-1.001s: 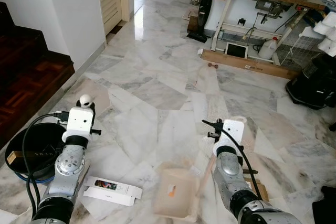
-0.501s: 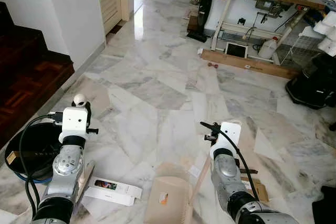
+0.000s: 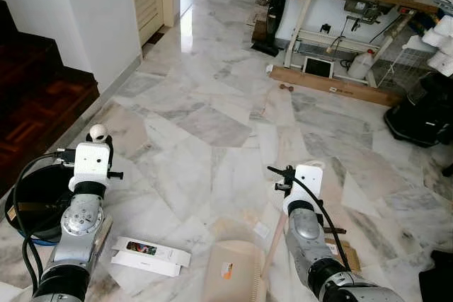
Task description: Sweep floor
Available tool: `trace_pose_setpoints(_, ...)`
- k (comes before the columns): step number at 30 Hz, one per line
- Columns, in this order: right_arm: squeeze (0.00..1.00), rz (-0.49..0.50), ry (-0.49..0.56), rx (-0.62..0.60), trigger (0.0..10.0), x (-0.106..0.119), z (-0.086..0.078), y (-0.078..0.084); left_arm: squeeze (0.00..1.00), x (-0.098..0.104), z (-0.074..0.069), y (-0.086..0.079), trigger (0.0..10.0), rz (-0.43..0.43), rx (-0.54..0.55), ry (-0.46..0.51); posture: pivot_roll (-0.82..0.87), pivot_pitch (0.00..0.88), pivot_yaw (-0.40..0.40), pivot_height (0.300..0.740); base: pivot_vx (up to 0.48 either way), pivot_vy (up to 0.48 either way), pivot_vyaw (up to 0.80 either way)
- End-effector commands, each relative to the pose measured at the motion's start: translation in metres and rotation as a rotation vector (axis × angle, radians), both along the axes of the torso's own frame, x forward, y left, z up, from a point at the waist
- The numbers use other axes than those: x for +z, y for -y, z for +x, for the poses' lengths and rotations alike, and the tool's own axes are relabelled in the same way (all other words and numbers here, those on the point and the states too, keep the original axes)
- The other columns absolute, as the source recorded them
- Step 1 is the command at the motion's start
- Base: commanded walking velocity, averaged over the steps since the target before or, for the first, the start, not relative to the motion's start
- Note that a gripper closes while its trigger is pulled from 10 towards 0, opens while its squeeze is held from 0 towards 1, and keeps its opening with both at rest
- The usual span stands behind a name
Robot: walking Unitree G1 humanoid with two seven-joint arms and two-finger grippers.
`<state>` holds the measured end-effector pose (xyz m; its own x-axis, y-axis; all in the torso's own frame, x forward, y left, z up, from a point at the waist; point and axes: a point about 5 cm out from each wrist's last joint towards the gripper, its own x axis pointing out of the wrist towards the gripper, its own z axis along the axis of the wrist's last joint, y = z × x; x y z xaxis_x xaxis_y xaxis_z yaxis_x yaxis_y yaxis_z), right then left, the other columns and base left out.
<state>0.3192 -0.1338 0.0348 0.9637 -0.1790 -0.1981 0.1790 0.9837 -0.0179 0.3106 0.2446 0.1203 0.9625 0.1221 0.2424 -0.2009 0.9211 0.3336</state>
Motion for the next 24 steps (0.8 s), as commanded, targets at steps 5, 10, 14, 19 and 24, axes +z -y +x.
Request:
trace_pose_setpoints(5, 0.00, -0.018, -0.019, -0.007, 10.0, -0.005, -0.003, 0.008, 0.00, -0.010, 0.004, 0.017, 10.0, -0.011, -0.095, -0.060, 0.09, 0.071, -0.154, 0.740, 0.000, 0.000, 0.00)
trace_pose_setpoints(10, 0.00, -0.013, -0.030, -0.003, 10.0, -0.006, -0.004, 0.009, 0.00, -0.021, 0.005, 0.028, 10.0, -0.054, -0.160, -0.140, 0.09, 0.077, -0.155, 0.740, 0.000, 0.000, 0.00)
trace_pose_setpoints(14, 0.00, -0.014, -0.044, -0.001, 10.0, -0.008, -0.005, 0.010, 0.00, -0.027, 0.005, 0.037, 10.0, -0.087, -0.217, -0.182, 0.09, 0.082, -0.155, 0.740, 0.000, 0.000, 0.00)
trace_pose_setpoints(19, 0.00, -0.016, -0.056, 0.004, 10.0, -0.010, -0.006, 0.012, 0.00, -0.025, 0.007, 0.042, 10.0, -0.115, -0.237, -0.176, 0.09, 0.084, -0.156, 0.740, 0.000, 0.000, 0.00)
trace_pose_setpoints(24, 0.00, -0.014, -0.061, 0.004, 10.0, -0.010, -0.006, 0.013, 0.00, -0.022, 0.009, 0.046, 10.0, -0.132, -0.254, -0.171, 0.09, 0.084, -0.156, 0.740, 0.000, 0.000, 0.00)
